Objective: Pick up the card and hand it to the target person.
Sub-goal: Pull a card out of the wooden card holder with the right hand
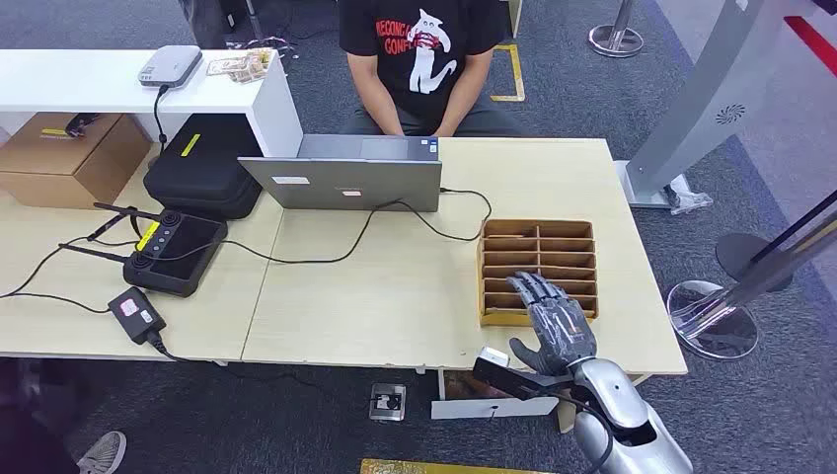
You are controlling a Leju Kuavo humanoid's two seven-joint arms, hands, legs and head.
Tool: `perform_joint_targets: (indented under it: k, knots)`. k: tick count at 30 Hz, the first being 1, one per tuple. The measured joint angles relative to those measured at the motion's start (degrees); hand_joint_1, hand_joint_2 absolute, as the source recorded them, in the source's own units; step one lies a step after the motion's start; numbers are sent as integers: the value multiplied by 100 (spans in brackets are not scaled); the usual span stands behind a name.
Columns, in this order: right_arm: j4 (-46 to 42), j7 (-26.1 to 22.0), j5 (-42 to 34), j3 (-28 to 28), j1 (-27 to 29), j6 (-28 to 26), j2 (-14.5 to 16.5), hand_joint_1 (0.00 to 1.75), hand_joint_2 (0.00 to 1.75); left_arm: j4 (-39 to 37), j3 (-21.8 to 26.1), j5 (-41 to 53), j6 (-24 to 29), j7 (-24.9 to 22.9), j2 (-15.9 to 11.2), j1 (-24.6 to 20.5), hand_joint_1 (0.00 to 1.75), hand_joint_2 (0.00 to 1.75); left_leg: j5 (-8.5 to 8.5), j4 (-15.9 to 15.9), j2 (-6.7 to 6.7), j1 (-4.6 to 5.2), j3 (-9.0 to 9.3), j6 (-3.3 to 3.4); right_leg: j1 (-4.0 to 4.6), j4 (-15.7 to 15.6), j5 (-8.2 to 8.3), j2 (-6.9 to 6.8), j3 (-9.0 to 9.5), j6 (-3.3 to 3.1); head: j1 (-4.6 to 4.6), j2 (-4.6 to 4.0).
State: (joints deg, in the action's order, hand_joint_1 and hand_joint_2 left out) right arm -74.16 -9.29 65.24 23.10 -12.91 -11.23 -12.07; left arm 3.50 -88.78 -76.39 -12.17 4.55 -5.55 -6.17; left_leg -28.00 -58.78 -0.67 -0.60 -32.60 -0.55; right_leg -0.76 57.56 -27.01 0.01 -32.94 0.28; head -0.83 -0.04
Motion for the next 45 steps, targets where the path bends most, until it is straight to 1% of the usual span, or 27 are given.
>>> perform_joint_targets:
  k: [2, 8, 11, 24, 31, 35, 39, 45]
  knots:
    - [-7, 0, 0, 0, 5, 0, 0, 74, 175, 0, 0, 0, 0, 0, 0, 0, 0, 175, 0, 0, 0, 0, 0, 0, 0, 0, 0, 0, 0, 0, 0, 0]
    - [-35, 2, 9, 0, 27, 0, 0, 117, 175, 0, 0, -14, 0, 0, 0, -1, 0, 175, 0, 0, 0, 0, 0, 0, 0, 0, 0, 0, 0, 0, 0, 0]
    - [-35, 2, 15, 0, 29, 0, 0, 127, 175, 0, 0, -35, -1, 0, 0, 0, 0, 175, 0, 0, 0, 0, 0, 0, 0, 0, 0, 0, 0, 0, 0, 0]
    - [-31, -59, 107, 0, 6, -64, 2, 122, 175, 0, -1, -114, -10, 11, 0, 5, 0, 175, 0, 0, 0, 0, -1, 0, 0, 0, 0, 0, 0, 0, 0, 0]
    - [10, -116, 109, 0, -44, -121, 10, 135, 175, 0, 0, -176, -16, 34, 0, 17, 0, 175, 0, 0, -1, 0, -1, 0, 0, 0, 0, 0, 0, 0, 0, 0]
    - [9, -114, 130, 0, -65, -264, 9, 140, 175, 0, 0, -145, -10, 71, 0, 22, 0, 175, 0, 0, -1, 0, -1, 0, 0, 0, 0, -1, 0, 0, 0, 0]
    - [-118, -80, 195, -24, -88, -372, 7, 138, 175, 0, 0, -148, 9, 79, 1, 24, 0, 175, 0, 0, 0, 0, -1, 0, 0, 0, 0, 0, 0, 0, 0, 0]
    - [-523, -59, 198, -140, -204, -382, -48, 131, 175, 0, 0, -236, 17, 96, 8, 50, 0, 175, 0, 0, 0, 0, 0, 0, 0, 0, 1, 0, 0, 0, -1, 0]
